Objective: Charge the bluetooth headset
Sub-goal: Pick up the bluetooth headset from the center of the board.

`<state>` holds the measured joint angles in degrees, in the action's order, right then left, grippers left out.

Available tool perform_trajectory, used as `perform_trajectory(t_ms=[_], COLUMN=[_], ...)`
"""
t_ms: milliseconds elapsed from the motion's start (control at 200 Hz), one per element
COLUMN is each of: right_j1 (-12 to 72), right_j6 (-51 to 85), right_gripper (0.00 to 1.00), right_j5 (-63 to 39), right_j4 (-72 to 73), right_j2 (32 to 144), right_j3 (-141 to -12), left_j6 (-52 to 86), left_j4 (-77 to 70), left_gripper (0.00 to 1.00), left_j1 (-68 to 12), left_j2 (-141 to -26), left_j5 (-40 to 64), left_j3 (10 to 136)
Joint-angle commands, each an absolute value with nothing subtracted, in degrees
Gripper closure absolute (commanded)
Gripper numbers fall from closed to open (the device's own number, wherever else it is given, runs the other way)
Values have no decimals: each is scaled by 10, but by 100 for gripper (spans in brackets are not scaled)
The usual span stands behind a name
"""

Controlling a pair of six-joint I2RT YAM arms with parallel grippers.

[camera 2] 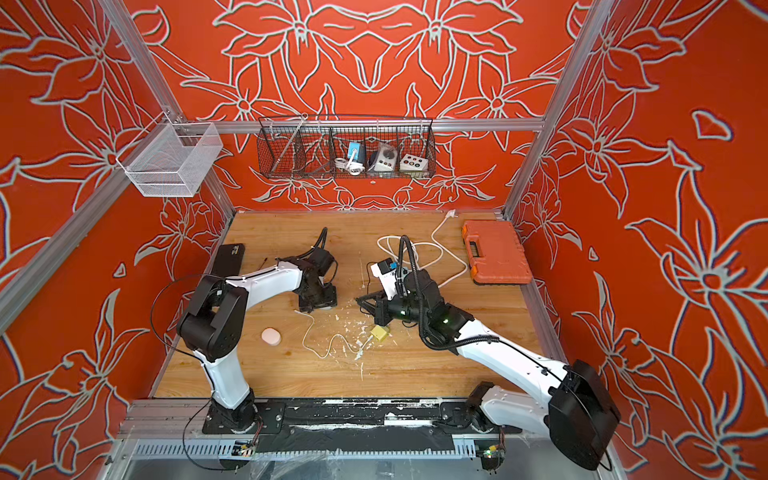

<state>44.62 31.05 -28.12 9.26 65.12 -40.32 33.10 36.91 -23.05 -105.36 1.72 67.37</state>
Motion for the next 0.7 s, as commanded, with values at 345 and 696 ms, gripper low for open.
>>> perform_trajectory(t_ms=[345,696], right_j1=[442,443], right_j6=[312,315], right_gripper=[99,99], right_j5=[-270,-267], right_j4=[101,105], right_j2=[654,645], right_j3=[-392,-386], left_j6=[335,330], left_j4=[370,374], left_gripper=[29,32], left_j1=[-253,-264], left_j2=[-1077,-1081], left_j5=[8,-11], left_j3=[668,659])
